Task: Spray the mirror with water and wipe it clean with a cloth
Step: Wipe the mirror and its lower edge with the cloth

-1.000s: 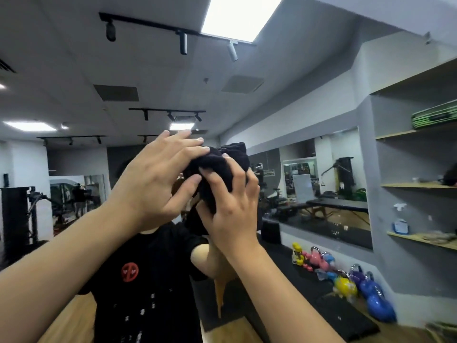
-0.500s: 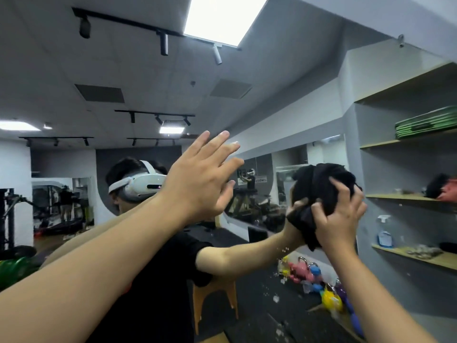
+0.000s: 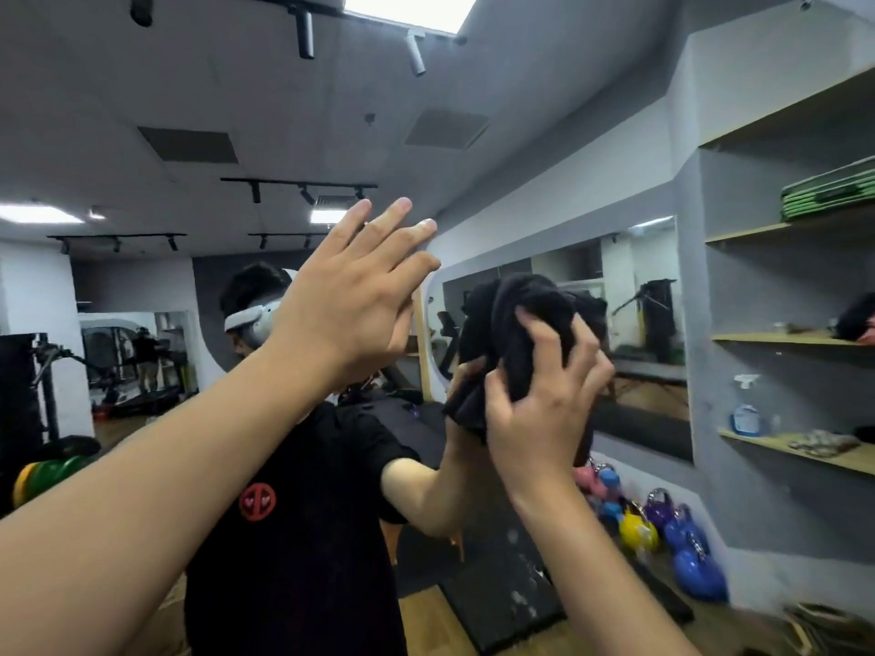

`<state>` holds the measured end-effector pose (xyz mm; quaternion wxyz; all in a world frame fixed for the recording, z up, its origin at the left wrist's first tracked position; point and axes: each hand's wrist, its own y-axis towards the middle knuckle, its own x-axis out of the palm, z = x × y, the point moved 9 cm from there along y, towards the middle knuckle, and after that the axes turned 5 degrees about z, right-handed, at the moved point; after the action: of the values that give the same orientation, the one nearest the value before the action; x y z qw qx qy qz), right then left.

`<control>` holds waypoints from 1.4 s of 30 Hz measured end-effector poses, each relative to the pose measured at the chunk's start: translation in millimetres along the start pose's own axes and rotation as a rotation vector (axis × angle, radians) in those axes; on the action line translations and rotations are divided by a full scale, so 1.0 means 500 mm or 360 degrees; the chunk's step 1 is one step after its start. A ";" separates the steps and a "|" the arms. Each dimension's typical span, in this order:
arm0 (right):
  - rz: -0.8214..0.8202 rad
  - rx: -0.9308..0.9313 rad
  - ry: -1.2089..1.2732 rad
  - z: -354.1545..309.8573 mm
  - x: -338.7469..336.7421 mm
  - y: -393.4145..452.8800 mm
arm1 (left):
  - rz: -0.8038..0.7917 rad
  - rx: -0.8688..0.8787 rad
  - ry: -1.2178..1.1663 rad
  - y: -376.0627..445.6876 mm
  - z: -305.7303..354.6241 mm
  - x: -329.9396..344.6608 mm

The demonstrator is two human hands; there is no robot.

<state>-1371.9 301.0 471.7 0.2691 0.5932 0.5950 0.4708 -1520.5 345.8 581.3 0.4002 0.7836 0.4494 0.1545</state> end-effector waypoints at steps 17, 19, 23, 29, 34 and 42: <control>-0.0095 -0.0776 -0.0027 -0.020 0.004 -0.114 | 0.0108 0.0049 0.0017 -0.002 0.002 -0.005; -0.0044 -0.0661 -0.0028 0.039 -0.014 -0.075 | 0.0135 0.0001 0.0116 0.014 0.014 -0.005; -0.0019 -0.0523 -0.0032 0.157 -0.048 -0.004 | 0.0141 -0.0146 0.0196 0.067 0.062 -0.001; -0.0017 -0.0212 -0.0103 0.387 -0.103 0.125 | 0.0087 0.0150 0.0037 0.144 0.229 0.097; 0.0037 -0.0062 -0.0182 0.557 -0.154 0.224 | -0.0026 0.0231 0.0018 0.224 0.322 0.197; 0.0182 0.0447 -0.0321 0.826 -0.235 0.369 | -0.0041 0.0153 -0.0066 0.278 0.384 0.268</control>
<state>-907.7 260.8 435.6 0.2145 0.7021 0.5902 0.3358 -1250.6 324.6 550.7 0.3733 0.7991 0.4579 0.1111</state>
